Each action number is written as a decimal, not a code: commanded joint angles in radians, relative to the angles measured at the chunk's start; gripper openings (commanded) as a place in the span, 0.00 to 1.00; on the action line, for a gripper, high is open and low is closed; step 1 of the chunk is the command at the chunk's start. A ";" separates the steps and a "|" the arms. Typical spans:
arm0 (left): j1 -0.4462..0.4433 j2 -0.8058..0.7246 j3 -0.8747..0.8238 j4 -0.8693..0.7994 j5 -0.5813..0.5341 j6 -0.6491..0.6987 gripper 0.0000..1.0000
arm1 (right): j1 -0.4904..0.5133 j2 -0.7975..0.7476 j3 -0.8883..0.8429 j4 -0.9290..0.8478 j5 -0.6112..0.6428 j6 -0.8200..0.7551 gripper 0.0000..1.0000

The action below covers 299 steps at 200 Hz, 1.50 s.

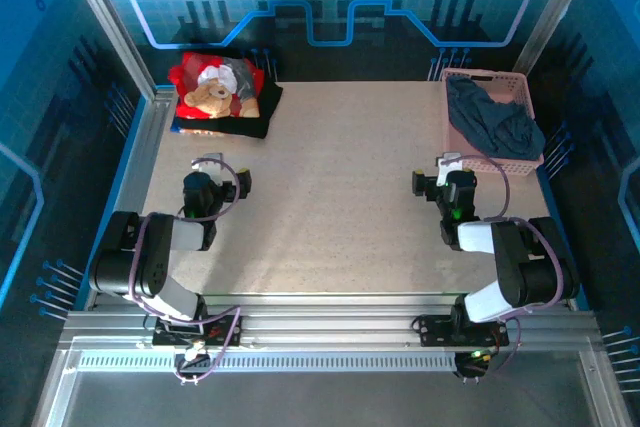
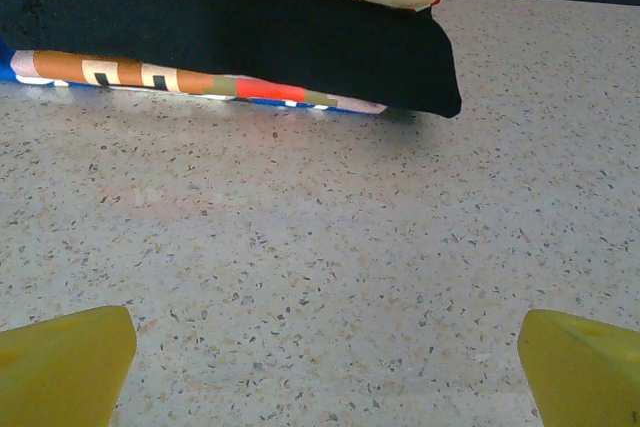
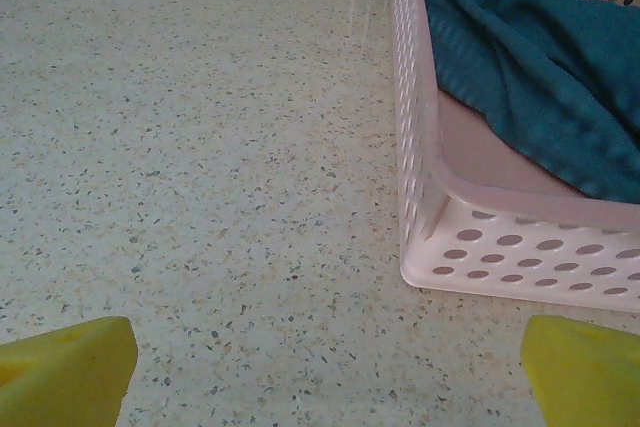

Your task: Fold and stack the t-shirts

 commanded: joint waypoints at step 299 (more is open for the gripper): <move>-0.205 -0.435 0.775 -1.456 0.047 -0.441 0.99 | -0.110 -0.243 0.965 -1.669 -0.385 0.324 1.00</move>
